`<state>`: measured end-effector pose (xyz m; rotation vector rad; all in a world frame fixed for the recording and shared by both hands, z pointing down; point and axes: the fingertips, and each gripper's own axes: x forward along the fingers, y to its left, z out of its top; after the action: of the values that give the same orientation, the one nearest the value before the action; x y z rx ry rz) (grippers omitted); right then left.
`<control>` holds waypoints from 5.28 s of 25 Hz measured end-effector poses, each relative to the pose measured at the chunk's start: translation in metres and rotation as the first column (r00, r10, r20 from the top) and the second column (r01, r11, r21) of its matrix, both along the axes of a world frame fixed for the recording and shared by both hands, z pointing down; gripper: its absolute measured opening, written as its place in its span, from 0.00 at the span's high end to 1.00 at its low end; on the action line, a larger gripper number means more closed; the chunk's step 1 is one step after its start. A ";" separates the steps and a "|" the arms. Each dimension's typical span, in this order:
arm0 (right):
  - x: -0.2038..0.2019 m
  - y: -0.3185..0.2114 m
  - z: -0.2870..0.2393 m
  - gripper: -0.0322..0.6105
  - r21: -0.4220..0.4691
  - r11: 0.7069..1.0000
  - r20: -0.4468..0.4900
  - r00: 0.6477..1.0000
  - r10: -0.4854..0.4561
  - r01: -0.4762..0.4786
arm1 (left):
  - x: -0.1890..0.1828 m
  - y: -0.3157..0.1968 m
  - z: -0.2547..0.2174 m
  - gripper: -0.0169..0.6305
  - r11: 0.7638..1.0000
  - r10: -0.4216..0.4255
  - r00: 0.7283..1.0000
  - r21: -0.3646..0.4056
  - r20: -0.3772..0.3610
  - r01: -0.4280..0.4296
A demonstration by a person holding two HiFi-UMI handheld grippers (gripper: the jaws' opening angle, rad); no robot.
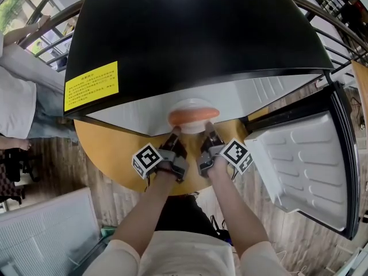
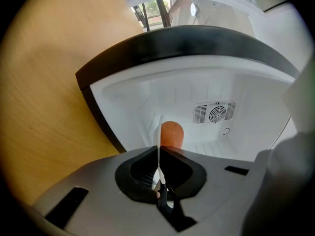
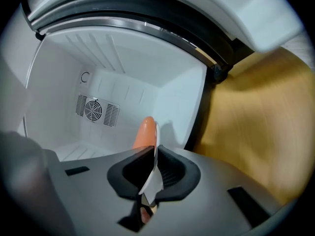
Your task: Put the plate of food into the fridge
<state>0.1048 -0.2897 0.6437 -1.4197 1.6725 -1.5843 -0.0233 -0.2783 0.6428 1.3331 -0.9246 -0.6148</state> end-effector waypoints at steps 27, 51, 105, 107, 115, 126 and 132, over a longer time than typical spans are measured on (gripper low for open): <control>-0.004 -0.029 0.019 0.89 -0.006 1.000 -0.010 1.000 -0.007 0.007 | -0.004 -0.023 0.017 0.93 0.996 -0.086 0.996 -0.026 0.032 0.087; -0.008 -0.042 0.013 0.88 0.012 0.999 -0.102 0.994 -0.037 0.038 | -0.005 -0.032 0.018 0.92 0.994 -0.092 0.992 -0.053 0.087 0.097; -0.048 0.165 -0.132 0.90 0.081 0.912 -0.490 0.813 -0.314 0.401 | -0.031 0.158 -0.141 0.94 0.838 0.273 0.627 0.140 0.729 -0.528; -0.052 0.174 -0.140 0.90 0.091 0.908 -0.528 0.793 -0.305 0.410 | -0.030 0.172 -0.143 0.94 0.819 0.283 0.587 0.127 0.758 -0.560; -0.067 0.206 -0.152 0.90 0.084 0.896 -0.650 0.706 -0.282 0.435 | -0.031 0.204 -0.145 0.94 0.786 0.263 0.466 0.092 0.845 -0.611; -0.074 0.220 -0.144 0.91 0.024 0.895 -0.681 0.663 -0.311 0.445 | -0.027 0.205 -0.146 0.94 0.767 0.261 0.427 0.082 0.866 -0.636; -0.074 0.224 -0.143 0.91 0.017 0.899 -0.671 0.672 -0.313 0.437 | -0.025 0.210 -0.149 0.94 0.762 0.267 0.426 0.081 0.864 -0.643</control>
<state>0.0304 -0.0659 0.5010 -1.7372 2.5970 -1.1066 -0.0482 -0.0679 0.4939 2.2563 -1.0916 0.3808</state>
